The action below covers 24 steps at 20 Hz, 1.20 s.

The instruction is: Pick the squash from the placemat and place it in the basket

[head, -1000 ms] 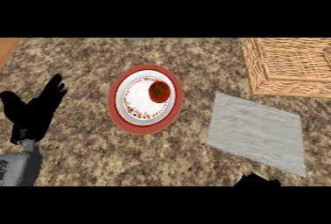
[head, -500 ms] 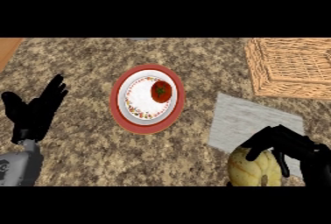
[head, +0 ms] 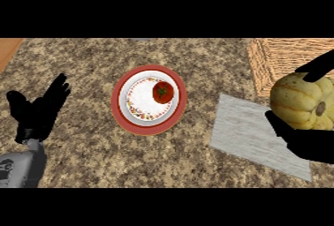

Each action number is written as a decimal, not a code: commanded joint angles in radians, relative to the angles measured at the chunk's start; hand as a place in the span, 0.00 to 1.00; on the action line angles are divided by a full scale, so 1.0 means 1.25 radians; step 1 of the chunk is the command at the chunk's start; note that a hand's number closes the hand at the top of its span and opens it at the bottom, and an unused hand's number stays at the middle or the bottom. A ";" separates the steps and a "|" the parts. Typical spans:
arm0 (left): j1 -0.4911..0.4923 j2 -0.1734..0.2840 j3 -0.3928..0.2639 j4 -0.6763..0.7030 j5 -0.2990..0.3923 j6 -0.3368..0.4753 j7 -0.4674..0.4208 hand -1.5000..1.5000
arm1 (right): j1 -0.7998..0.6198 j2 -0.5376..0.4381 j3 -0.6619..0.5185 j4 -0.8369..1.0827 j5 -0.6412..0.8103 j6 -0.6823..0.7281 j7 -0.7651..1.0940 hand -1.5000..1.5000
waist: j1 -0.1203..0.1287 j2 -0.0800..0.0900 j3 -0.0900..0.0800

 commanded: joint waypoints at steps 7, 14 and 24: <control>-0.008 0.014 0.014 -0.010 0.009 -0.025 0.020 0.50 | -0.055 -0.124 -0.164 0.317 0.000 -0.059 -0.205 1.00 | 0.001 0.002 0.001; 0.019 -0.008 0.014 0.005 -0.008 -0.017 -0.019 0.50 | -0.068 -0.220 -0.230 0.502 -0.041 -0.070 -0.395 1.00 | -0.001 0.001 0.001; 0.004 -0.001 0.021 -0.005 -0.004 -0.029 -0.011 0.50 | -0.071 -0.186 -0.289 0.760 0.040 -0.327 -0.515 1.00 | 0.007 0.005 0.002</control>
